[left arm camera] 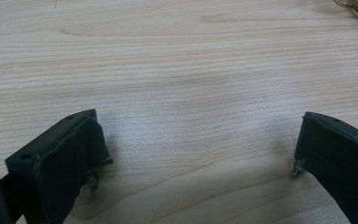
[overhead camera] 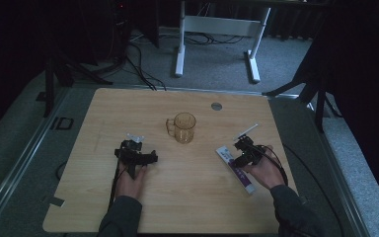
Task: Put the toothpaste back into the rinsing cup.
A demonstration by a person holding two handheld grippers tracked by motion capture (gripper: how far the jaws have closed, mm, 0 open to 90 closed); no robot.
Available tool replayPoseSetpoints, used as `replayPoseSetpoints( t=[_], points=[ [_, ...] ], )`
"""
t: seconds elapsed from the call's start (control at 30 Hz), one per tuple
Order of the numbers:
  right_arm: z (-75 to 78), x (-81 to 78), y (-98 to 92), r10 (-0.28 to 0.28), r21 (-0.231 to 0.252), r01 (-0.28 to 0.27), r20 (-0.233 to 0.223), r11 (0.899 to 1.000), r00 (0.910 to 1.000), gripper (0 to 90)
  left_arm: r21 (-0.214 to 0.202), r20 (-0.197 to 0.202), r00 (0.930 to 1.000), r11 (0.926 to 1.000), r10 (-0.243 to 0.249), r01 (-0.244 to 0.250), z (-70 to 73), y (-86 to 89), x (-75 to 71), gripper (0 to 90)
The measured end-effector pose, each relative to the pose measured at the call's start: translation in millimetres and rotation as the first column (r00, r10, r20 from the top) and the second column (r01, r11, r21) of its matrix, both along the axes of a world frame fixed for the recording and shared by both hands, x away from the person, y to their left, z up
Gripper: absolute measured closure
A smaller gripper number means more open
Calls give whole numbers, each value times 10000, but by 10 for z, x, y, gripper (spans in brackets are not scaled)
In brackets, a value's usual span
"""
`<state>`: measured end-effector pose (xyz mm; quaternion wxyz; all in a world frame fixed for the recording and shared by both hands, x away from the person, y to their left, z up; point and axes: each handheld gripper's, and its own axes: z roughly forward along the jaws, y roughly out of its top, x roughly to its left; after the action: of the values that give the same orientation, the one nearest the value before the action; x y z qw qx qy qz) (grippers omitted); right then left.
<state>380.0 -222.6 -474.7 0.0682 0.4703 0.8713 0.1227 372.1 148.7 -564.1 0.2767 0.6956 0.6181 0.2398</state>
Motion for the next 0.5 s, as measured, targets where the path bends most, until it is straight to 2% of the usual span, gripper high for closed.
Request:
replayPoseSetpoints(
  t=[0.5],
  points=[
    [-62, 49, -9, -68, -240, 54, -553, 9997, 9984, 523, 1, -1, 10000, 10000, -1, 1, 0, 0, 0, 3]
  ],
)
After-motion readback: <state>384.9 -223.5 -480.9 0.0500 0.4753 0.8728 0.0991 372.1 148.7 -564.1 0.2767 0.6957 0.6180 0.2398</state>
